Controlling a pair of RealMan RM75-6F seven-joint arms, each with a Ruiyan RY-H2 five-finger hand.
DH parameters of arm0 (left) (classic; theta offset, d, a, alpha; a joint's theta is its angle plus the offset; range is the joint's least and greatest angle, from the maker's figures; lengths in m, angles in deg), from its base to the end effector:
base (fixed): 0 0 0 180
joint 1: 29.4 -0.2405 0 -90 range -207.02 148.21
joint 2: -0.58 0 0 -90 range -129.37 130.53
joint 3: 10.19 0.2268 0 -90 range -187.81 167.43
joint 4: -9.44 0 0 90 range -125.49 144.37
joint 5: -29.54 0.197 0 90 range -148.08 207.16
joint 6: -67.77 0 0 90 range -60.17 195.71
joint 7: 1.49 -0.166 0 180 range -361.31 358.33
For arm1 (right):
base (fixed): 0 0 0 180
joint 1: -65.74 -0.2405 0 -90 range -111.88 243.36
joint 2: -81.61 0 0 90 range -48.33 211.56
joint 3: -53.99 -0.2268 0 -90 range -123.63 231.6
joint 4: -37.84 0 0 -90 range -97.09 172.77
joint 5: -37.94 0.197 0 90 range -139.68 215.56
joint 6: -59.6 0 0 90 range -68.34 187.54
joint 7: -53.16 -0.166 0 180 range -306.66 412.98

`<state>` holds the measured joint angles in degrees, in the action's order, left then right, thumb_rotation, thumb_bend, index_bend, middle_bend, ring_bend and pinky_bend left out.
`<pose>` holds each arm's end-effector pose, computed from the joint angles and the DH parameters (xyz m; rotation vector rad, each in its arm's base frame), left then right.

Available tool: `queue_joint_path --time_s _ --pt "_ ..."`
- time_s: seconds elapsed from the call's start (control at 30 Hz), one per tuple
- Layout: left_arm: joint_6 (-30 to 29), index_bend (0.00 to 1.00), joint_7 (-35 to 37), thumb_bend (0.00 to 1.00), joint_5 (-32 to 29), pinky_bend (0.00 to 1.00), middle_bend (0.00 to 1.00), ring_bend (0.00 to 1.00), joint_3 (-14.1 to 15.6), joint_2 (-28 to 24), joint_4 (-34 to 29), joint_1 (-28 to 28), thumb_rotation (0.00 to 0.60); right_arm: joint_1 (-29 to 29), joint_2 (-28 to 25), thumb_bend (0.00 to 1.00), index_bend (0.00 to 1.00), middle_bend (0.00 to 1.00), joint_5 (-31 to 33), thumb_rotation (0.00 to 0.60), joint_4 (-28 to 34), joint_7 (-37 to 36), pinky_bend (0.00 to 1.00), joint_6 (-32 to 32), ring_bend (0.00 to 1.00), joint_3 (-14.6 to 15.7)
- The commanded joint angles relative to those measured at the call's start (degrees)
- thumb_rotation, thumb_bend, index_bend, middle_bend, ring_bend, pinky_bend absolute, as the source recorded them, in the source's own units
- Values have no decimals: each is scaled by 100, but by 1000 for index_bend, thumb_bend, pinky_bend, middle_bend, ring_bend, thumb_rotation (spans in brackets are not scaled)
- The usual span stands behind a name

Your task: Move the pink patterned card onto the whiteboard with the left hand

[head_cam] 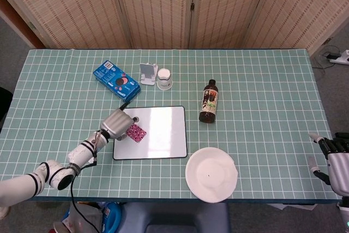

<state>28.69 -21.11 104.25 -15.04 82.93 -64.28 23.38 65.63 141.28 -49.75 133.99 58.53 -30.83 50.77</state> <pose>-0.1298 0.3798 -0.0064 -2.2109 -0.4933 -0.5886 -0.2768 -0.1771 0.1875 1.3446 -0.7876 0.8413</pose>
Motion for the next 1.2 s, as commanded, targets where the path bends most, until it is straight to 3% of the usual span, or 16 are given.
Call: queue_joint_path --time_s 0.03,0.23,0.43,0.8,1.2 --pt "-12 219 -68 246 -132 0 972 944 11 6 -60 -18 600 4 3 366 223 344 -8 600 -8 -5 219 -8 334 -1" --pt "-222 190 -85 246 -237 0 969 940 41 -326 -343 -166 600 -6 1 366 223 344 -33 600 -2 -4 219 -6 335 -13" --pt "-495 261 124 246 -29 0 969 939 242 -806 -659 -445 600 -50 39 366 226 344 -71 600 -15 -9 219 44 336 -17" --pt "-1238 303 565 246 1001 0 969 939 891 -1398 -845 -1056 600 -107 72 366 227 344 -101 600 -49 -33 219 98 336 -34" --pt "-1898 302 1166 246 2001 0 969 938 1388 -1382 -621 -1492 600 -193 93 367 228 344 -124 600 -30 4 219 198 336 -48"
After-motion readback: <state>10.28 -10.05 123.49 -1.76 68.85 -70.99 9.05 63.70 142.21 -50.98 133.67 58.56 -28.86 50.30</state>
